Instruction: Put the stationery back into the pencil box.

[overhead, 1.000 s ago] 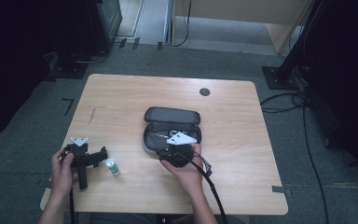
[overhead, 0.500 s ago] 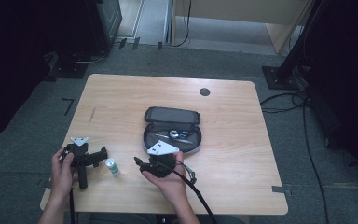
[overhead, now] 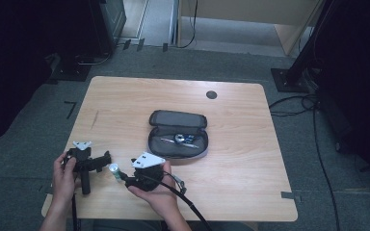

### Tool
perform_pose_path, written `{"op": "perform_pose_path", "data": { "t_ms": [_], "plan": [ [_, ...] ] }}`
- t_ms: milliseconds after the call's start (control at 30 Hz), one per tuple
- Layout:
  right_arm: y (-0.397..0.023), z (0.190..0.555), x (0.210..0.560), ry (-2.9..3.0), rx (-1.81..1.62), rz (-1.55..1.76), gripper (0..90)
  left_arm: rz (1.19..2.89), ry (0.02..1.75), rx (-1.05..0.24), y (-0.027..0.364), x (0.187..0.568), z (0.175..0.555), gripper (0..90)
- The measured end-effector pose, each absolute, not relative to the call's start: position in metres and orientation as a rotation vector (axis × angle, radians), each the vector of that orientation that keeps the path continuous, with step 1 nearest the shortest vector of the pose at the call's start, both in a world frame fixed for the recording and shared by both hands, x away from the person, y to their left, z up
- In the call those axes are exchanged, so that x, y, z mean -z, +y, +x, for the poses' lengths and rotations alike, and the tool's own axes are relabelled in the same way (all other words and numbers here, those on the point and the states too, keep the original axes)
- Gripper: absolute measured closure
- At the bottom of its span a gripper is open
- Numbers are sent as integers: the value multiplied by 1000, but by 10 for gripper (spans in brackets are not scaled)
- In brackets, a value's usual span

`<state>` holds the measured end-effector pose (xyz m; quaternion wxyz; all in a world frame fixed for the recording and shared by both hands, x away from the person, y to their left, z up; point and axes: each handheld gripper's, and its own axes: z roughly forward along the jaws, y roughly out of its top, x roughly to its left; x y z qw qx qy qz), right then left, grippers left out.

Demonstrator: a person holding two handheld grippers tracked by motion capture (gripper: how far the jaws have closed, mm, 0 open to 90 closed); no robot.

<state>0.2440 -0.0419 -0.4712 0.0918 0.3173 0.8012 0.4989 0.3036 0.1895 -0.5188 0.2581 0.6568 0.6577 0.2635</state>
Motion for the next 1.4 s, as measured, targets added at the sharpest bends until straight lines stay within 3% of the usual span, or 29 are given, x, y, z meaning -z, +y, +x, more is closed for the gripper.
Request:
{"op": "perform_pose_path", "data": {
  "t_ms": [600, 700, 733, 1067, 1400],
  "plan": [
    [-12, 246, 471, 2398, -1447, 855, 435, 1780, 1783, -715, 189, 519, 304, 0],
    [-10, 246, 473, 2376, -1446, 853, 553, 1779, 1783, -715, 189, 519, 305, 0],
    [-11, 245, 473, 2360, -1456, 839, 659, 1778, 1783, -715, 189, 519, 305, 0],
    [-16, 244, 468, 2341, -1480, 816, 666, 1780, 1783, -715, 189, 519, 305, 0],
    [-51, 248, 454, 2256, -1479, 884, 666, 1780, 1783, -715, 189, 519, 305, 0]
  ]
}}
